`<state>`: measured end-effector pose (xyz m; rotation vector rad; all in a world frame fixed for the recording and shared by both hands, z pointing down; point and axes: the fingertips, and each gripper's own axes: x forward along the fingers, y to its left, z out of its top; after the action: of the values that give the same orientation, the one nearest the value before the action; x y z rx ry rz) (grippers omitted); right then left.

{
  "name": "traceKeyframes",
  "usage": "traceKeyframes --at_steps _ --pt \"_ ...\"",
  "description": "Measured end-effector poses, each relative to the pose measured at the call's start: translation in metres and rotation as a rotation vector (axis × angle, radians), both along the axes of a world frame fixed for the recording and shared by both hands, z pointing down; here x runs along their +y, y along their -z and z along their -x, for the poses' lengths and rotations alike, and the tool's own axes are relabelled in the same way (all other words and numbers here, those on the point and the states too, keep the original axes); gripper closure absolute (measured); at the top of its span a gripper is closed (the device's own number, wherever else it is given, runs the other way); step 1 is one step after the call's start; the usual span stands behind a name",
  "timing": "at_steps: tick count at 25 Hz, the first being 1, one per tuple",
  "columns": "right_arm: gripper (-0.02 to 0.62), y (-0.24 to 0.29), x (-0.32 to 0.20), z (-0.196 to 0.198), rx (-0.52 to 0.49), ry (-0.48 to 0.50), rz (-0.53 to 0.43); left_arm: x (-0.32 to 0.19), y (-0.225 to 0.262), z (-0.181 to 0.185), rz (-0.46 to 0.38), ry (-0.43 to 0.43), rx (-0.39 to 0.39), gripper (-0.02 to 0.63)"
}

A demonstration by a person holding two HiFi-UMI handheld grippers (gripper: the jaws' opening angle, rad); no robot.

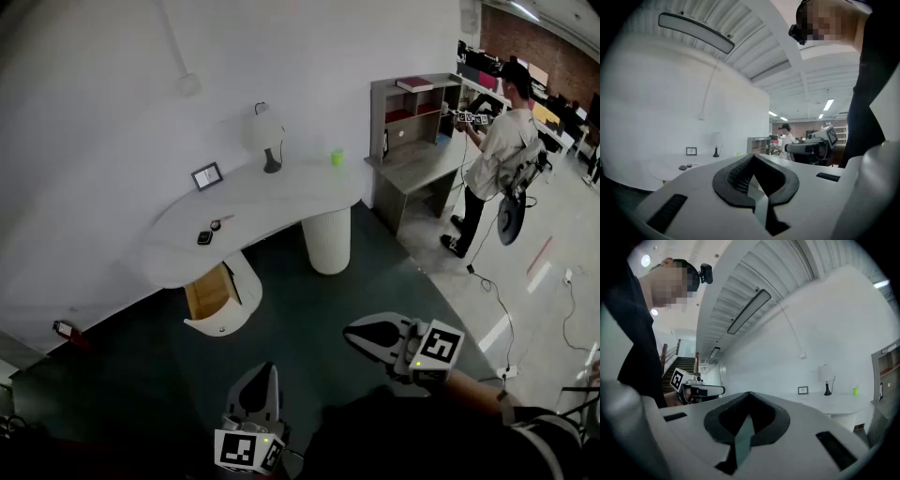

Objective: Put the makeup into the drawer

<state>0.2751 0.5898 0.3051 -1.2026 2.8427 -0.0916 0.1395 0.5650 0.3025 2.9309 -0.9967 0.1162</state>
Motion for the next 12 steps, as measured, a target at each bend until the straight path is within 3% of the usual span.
traceKeyframes --at_steps 12 --pt "0.58 0.003 -0.011 0.056 -0.02 0.01 0.007 -0.005 -0.011 0.064 0.04 0.008 -0.002 0.595"
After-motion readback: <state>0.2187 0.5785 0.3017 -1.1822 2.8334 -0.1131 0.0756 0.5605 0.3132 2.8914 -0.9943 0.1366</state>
